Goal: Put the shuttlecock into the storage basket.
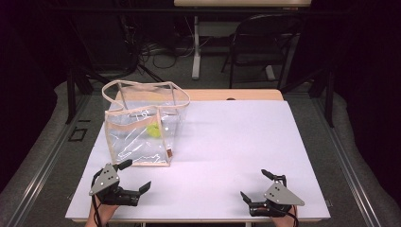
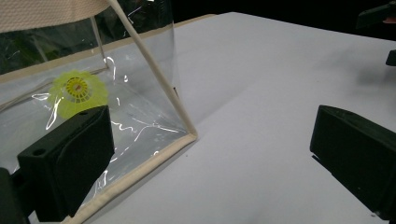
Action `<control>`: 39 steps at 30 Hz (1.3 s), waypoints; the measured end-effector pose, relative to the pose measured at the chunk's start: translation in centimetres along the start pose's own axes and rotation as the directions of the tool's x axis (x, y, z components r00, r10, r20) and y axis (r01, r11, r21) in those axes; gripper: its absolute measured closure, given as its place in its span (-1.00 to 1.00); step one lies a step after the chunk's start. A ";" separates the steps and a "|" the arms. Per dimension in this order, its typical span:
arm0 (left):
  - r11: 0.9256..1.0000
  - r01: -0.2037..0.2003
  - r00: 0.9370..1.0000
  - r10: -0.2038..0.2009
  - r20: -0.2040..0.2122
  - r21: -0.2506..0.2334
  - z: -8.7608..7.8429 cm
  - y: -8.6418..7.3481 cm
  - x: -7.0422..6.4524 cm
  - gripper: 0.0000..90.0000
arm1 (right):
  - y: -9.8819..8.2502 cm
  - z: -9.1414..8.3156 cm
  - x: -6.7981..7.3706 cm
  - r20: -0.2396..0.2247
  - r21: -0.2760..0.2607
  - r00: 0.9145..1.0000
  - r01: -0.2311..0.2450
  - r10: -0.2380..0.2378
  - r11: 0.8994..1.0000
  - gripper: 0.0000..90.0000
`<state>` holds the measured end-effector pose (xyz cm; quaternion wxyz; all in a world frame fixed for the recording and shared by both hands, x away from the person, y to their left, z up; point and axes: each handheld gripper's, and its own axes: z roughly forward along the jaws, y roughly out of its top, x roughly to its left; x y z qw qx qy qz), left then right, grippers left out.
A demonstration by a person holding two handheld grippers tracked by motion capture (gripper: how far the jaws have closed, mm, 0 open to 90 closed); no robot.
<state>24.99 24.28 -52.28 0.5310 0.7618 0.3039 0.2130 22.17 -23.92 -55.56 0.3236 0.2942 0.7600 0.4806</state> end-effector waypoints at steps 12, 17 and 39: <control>1.000 -0.004 1.000 0.005 -0.022 0.014 -0.1 -2.0 -0.4 -1.00 | 0.0 0.1 0.0 -0.003 -0.002 1.000 -0.002 0.002 1.000 -0.97; 1.000 -0.008 0.999 0.009 -0.031 0.021 0.0 -2.8 -0.7 -1.00 | 0.0 0.1 0.0 -0.004 -0.003 1.000 -0.002 0.002 1.000 -0.97; 0.999 -0.005 0.999 0.008 -0.049 0.053 0.2 -3.9 -0.4 -1.00 | 0.0 0.0 0.1 -0.010 0.002 1.000 0.005 -0.005 1.000 -0.97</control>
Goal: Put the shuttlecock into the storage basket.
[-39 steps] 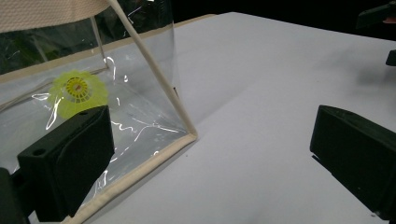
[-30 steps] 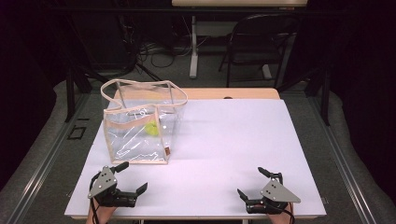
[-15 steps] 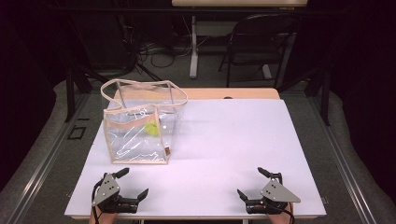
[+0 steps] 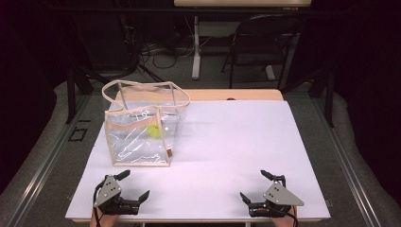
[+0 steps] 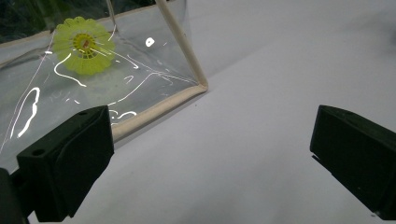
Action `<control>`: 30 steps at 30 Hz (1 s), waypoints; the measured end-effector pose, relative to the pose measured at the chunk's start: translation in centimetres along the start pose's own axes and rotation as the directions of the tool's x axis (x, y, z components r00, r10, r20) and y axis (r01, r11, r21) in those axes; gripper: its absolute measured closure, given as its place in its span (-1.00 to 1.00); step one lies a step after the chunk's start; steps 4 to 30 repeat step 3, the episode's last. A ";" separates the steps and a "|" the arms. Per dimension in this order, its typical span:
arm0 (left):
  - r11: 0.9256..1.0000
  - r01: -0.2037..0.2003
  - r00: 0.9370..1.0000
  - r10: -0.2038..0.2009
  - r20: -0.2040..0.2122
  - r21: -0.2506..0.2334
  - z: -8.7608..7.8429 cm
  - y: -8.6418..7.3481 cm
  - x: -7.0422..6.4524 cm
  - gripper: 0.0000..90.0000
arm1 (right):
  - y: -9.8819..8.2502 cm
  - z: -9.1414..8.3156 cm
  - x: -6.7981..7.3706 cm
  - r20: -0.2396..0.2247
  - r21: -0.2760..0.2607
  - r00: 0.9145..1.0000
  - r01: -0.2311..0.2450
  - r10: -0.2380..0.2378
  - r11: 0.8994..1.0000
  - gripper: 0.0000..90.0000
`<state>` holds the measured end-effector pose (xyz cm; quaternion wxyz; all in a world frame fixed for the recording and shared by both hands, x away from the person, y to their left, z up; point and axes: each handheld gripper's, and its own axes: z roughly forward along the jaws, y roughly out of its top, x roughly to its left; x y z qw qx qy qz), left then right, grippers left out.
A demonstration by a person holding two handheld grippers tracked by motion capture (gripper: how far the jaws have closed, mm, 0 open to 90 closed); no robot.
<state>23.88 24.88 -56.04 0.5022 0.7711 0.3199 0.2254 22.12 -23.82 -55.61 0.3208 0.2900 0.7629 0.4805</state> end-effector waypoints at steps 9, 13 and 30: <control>1.000 0.000 1.000 0.000 -0.004 -0.001 0.0 0.1 0.0 -1.00 | 0.0 0.0 -0.1 -0.001 -0.005 1.000 -0.005 0.005 1.000 -0.97; 1.000 0.000 1.000 0.000 -0.004 -0.001 0.0 0.1 0.0 -1.00 | 0.0 0.0 -0.1 -0.001 -0.005 1.000 -0.005 0.005 1.000 -0.97; 1.000 0.000 1.000 0.000 -0.004 -0.001 0.0 0.1 0.0 -1.00 | 0.0 0.0 -0.1 -0.001 -0.005 1.000 -0.005 0.005 1.000 -0.97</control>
